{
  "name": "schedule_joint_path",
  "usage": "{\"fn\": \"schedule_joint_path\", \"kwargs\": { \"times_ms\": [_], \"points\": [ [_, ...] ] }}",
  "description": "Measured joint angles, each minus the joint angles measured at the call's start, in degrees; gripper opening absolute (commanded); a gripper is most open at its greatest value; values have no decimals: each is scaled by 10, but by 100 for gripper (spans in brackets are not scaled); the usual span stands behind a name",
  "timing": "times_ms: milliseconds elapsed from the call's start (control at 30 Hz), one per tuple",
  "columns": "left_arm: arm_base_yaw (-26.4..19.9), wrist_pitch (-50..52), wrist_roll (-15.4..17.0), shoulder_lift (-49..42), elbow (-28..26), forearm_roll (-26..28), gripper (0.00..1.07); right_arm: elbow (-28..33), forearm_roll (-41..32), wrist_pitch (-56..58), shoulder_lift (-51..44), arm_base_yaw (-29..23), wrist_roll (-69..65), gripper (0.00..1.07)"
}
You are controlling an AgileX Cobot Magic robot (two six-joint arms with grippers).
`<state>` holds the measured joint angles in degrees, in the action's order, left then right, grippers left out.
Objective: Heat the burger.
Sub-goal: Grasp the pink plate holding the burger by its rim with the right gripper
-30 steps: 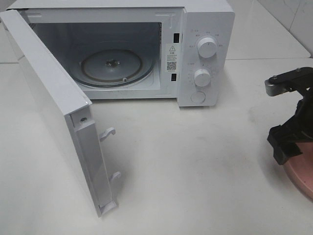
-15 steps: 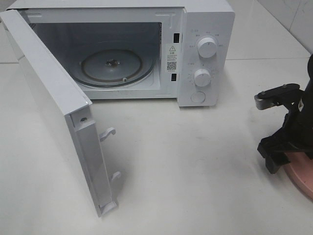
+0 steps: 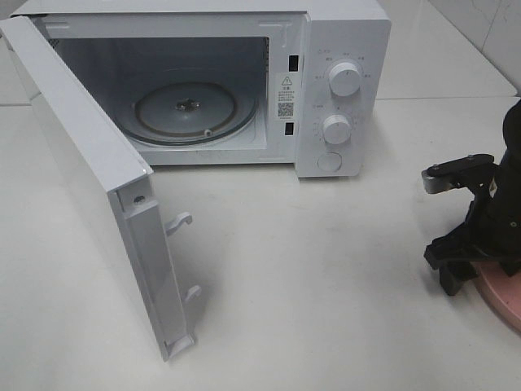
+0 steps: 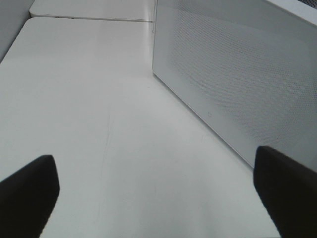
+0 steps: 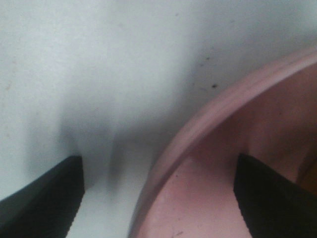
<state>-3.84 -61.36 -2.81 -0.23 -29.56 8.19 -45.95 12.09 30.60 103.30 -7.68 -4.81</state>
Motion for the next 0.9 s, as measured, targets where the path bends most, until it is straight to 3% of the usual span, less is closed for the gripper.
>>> {"fn": "schedule_joint_path", "kwargs": {
  "times_ms": [100, 167, 267, 333, 367, 400, 433, 467, 500, 533, 600, 900],
  "points": [
    [0, 0, 0, 0, 0, 0, 100, -1, -2, 0, 3, 0, 0, 79],
    [0, 0, 0, 0, 0, 0, 100, -3, -4, 2, 5, 0, 0, 68],
    [0, 0, 0, 0, 0, 0, 100, -3, -6, 2, 5, 0, 0, 64],
    [0, 0, 0, 0, 0, 0, 100, -4, -2, 2, 5, 0, -4, 43],
    [0, 0, 0, 0, 0, 0, 100, -4, -2, 2, 5, 0, -4, 43],
    [0, 0, 0, 0, 0, 0, 100, -4, 2, 2, 5, 0, -7, 38],
    [0, 0, 0, 0, 0, 0, 100, -4, 11, 2, 6, 0, -11, 25],
    [0, 0, 0, 0, 0, 0, 100, -4, 11, 2, 6, 0, -11, 25],
    [0, 0, 0, 0, 0, 0, 100, -4, 11, 2, 6, 1, -15, 18],
    [0, 0, 0, 0, 0, 0, 100, -5, 9, 9, 6, 1, -25, 4],
    [0, 0, 0, 0, 0, 0, 100, -5, 12, 18, 6, 1, -29, 0],
    [0, 0, 0, 0, 0, 0, 100, -5, 26, 33, 6, 1, -49, 0]
  ]
}}
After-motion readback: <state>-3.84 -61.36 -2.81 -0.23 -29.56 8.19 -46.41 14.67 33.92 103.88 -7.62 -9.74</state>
